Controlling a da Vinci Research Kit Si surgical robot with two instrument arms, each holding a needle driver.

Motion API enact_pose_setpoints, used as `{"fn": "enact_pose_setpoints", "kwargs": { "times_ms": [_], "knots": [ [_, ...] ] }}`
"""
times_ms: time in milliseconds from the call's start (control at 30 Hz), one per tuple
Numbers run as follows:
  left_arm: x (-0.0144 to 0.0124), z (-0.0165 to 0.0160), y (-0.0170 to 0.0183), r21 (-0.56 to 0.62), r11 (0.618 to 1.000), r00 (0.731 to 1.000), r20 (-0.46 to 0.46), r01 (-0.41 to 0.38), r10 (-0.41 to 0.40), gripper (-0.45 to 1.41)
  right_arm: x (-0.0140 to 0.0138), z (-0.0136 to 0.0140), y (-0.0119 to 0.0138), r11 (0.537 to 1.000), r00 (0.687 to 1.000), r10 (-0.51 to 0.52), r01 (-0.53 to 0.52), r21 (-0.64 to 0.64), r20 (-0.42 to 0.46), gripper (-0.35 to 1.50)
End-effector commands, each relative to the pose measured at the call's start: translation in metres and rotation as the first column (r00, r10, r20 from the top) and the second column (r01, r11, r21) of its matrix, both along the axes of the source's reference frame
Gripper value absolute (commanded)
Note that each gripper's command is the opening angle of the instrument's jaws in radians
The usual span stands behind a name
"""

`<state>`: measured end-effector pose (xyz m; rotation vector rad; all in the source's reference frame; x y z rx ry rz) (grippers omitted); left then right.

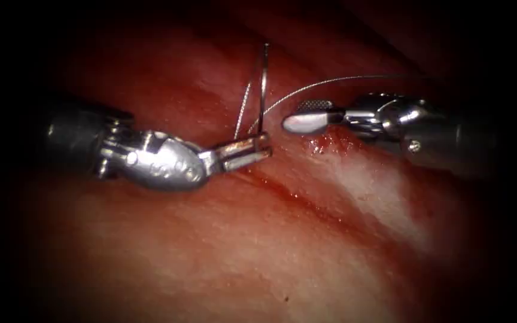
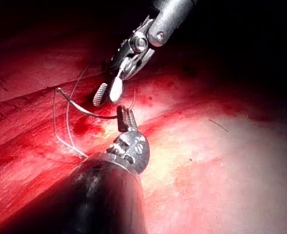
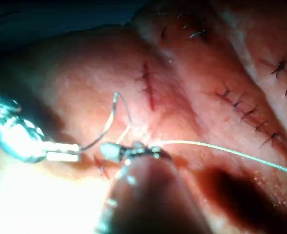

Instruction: Wound Closure

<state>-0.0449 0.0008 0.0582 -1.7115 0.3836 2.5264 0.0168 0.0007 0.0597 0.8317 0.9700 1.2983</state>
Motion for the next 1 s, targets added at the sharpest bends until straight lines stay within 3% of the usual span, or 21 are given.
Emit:
{"fn": "enact_pose_setpoints", "kwargs": {
  "times_ms": [33,133,200,500,767,1000],
  "knots": [
    [-0.0005,0.0008,-0.0003,0.002,1.000,1.000,-0.006,0.004,-0.004,-0.45,0.0004,0.0005,0.0001,1.000,1.000,-0.001,0.001,0.000,-0.002,0.78],
    [-0.0004,0.0015,-0.0005,-0.026,0.999,0.999,0.009,-0.031,0.032,-0.45,0.0005,0.0006,0.0002,1.000,1.000,0.001,-0.001,0.000,-0.004,0.76],
    [-0.0003,0.0020,-0.0005,-0.029,0.998,0.997,0.037,-0.061,0.062,-0.45,0.0005,0.0006,0.0003,1.000,0.999,0.020,-0.021,-0.010,-0.048,0.86],
    [-0.0009,0.0019,-0.0011,-0.082,0.994,0.996,0.048,-0.077,0.081,-0.45,0.0016,0.0017,0.0006,0.999,0.987,0.053,-0.052,0.010,-0.150,0.59],
    [-0.0016,0.0014,-0.0016,-0.105,0.991,0.993,0.070,-0.088,0.096,-0.45,0.0017,0.0018,0.0008,0.991,0.964,0.132,-0.126,0.038,-0.233,0.56],
    [-0.0018,0.0011,-0.0017,-0.104,0.991,0.993,0.071,-0.088,0.096,-0.45,0.0032,0.0021,0.0006,0.990,0.963,0.142,-0.137,0.040,-0.227,0.56]
  ]
}}
